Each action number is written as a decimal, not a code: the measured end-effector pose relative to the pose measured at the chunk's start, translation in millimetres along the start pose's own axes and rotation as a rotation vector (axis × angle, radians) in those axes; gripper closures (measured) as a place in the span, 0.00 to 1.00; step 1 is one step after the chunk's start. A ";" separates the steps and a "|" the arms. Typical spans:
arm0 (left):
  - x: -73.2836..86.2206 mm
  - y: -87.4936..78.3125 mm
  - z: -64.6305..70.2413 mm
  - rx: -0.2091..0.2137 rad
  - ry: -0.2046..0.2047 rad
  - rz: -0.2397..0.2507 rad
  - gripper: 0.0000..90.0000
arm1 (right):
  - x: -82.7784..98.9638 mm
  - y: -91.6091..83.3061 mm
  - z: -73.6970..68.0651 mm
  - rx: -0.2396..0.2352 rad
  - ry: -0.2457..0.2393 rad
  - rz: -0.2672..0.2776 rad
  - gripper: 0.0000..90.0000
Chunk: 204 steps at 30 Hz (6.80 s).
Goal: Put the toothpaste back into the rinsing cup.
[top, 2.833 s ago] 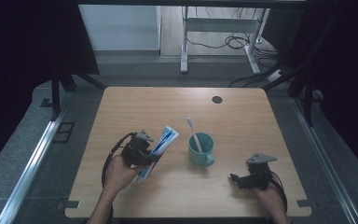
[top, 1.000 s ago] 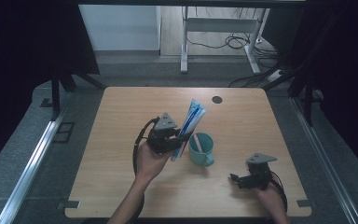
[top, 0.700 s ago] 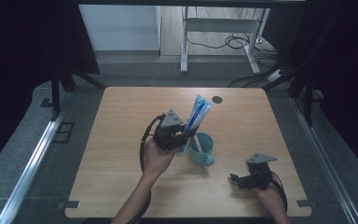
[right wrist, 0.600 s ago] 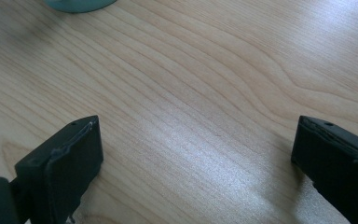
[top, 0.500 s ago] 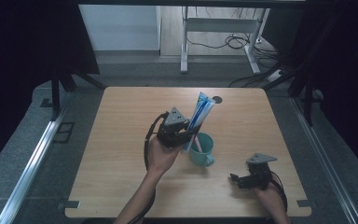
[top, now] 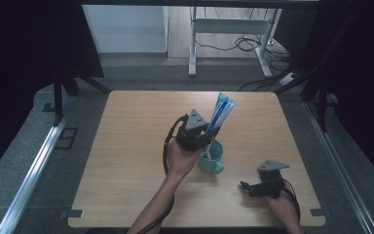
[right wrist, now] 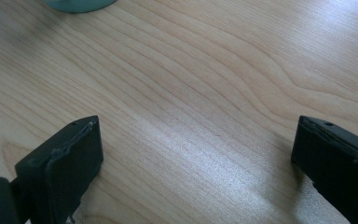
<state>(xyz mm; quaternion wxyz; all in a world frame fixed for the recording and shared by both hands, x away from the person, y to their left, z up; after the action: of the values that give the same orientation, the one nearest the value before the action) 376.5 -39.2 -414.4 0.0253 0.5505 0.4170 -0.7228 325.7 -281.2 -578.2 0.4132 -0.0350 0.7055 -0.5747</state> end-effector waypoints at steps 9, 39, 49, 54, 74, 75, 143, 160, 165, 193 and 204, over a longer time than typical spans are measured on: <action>5.2 12.3 -2.4 -0.006 -0.018 0.017 0.81 | -0.1 0.2 -0.2 -0.003 0.000 0.002 0.02; 42.2 45.5 3.0 -0.011 -0.042 -0.025 0.80 | 0.1 -0.1 -0.2 -0.003 0.000 -0.002 0.02; 49.8 54.1 5.4 -0.018 -0.041 -0.059 0.80 | 0.1 -0.2 -0.1 -0.004 0.000 -0.002 0.02; 50.6 56.0 6.5 -0.030 -0.034 -0.076 0.79 | 0.1 -0.2 -0.1 -0.004 -0.001 -0.002 0.02; 54.7 60.0 8.7 -0.080 -0.024 -0.142 0.76 | 0.2 -0.2 -0.1 -0.003 -0.001 -0.002 0.02; 55.2 60.3 8.6 -0.077 -0.028 -0.143 0.76 | 0.0 0.1 -0.2 -0.002 0.001 0.001 0.02; 67.0 8.7 -8.6 -0.027 -0.009 -0.226 0.00 | 0.0 -0.1 -0.2 -0.001 -0.001 -0.002 0.02; 81.0 -13.9 -23.8 -0.049 -0.040 -0.237 0.00 | -0.1 0.1 -0.2 0.000 0.000 0.001 0.02; 86.1 -21.7 -27.8 -0.060 -0.040 -0.246 0.00 | -0.1 0.1 -0.2 0.000 0.000 0.001 0.02; 135.7 -57.7 -53.3 -0.137 -0.105 -0.265 0.00 | -0.2 0.1 -0.4 0.000 0.003 0.001 0.02; 154.3 -74.4 -62.4 -0.166 -0.138 -0.263 0.00 | -0.2 0.1 -0.4 0.000 0.003 0.002 0.02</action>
<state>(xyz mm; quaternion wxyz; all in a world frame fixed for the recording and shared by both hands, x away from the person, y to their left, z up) 327.3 113.8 -500.5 0.0045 0.4362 0.5410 -0.7190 325.6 -280.8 -578.2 0.4127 -0.0334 0.7062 -0.5744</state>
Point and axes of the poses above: each handheld gripper's, and its own axes: y roughly forward along the jaws, x roughly out of its underside, z roughly to its right, the point moved 5 cm from there along y, roughly forward along the jaws, and after that the axes turned 12 degrees about -z, right-handed, at the moved point
